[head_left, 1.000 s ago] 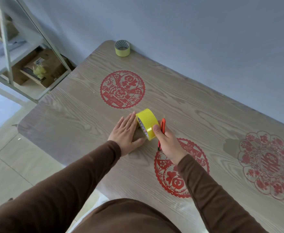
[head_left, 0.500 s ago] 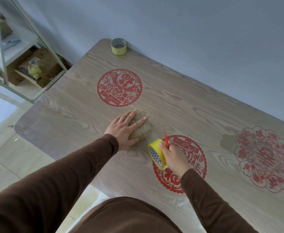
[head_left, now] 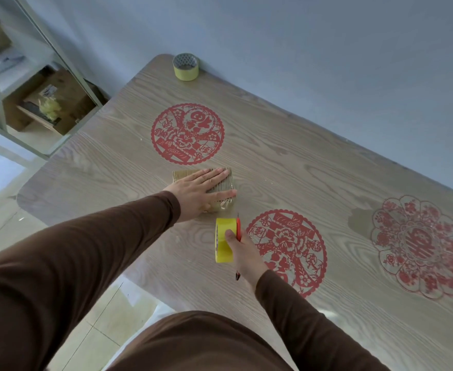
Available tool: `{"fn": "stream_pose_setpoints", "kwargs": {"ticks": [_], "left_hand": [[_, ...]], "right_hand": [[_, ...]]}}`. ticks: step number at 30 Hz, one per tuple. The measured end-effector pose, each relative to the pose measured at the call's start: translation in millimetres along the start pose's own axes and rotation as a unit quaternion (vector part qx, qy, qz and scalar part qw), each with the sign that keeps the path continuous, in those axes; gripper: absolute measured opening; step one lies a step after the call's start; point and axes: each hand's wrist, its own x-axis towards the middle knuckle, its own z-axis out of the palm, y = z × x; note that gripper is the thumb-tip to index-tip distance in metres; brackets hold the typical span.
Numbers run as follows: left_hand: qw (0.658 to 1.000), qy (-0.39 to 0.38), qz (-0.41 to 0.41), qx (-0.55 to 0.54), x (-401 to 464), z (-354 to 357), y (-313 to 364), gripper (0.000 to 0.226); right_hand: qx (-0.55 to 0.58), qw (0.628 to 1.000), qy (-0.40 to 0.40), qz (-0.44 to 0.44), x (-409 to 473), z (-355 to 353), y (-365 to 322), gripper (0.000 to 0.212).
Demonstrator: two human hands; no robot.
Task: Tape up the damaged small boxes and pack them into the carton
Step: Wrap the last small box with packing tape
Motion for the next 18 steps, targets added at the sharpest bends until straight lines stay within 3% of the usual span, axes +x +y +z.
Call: {"fn": "stream_pose_setpoints", "kwargs": {"ticks": [3,5,7,9,10,11,12,13,14,15,18], "left_hand": [[0.999,0.016,-0.03,0.016,-1,-1,6,0.085],[0.991,0.058,-0.119,0.014,-8,-7,21,0.094],[0.961,0.136,-0.228,-0.078,-23,-12,47,0.096],[0.901,0.236,-0.291,-0.22,-39,-12,86,0.076],[0.847,0.252,-0.338,-0.325,-42,-12,104,0.057],[0.757,0.241,-0.399,-0.458,-42,-12,120,0.038],[0.626,0.21,-0.464,-0.59,-37,-16,130,0.023],[0.487,0.156,-0.506,-0.694,-32,-23,133,0.025],[0.383,0.106,-0.512,-0.761,-27,-23,133,0.032],[0.34,0.074,-0.497,-0.795,-23,-26,128,0.034],[0.305,0.068,-0.485,-0.817,-14,-29,113,0.026]], "right_hand": [[0.034,0.999,-0.015,0.013,1,4,0,0.029],[0.039,0.999,-0.005,0.017,-2,5,1,0.037],[0.067,0.997,0.006,0.027,-3,6,5,0.04],[0.09,0.996,0.004,0.023,-5,7,7,0.037],[0.093,0.996,0.003,0.017,-4,6,7,0.035],[0.086,0.996,0.0,0.012,-5,6,7,0.032],[0.074,0.997,-0.003,0.005,-5,5,4,0.028],[0.064,0.998,-0.007,-0.002,-5,5,4,0.028],[0.059,0.998,-0.009,-0.002,-4,6,4,0.028],[0.06,0.998,-0.016,0.0,-3,6,4,0.029],[0.029,0.999,-0.031,0.002,-3,0,1,0.026]]}}
